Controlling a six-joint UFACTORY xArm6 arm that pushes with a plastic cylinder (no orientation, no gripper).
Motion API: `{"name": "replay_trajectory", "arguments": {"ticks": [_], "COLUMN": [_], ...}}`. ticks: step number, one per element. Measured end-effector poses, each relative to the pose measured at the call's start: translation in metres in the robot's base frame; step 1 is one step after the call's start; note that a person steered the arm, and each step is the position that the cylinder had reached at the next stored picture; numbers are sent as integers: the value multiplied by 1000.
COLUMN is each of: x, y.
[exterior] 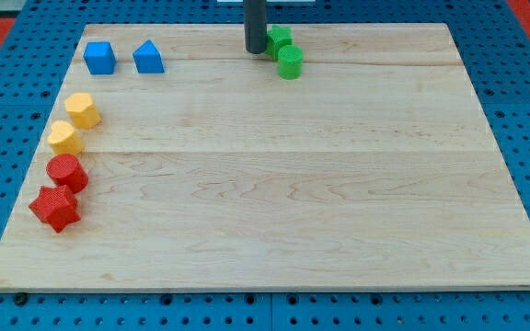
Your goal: Move green star top right to green circle
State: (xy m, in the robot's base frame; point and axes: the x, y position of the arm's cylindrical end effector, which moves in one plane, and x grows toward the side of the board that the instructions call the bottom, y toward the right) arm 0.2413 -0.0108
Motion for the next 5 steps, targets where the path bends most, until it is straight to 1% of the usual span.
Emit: {"name": "replay_trajectory", "arguments": {"ticks": [4,5], "x": [-8,-8], "y": [27,47]}}
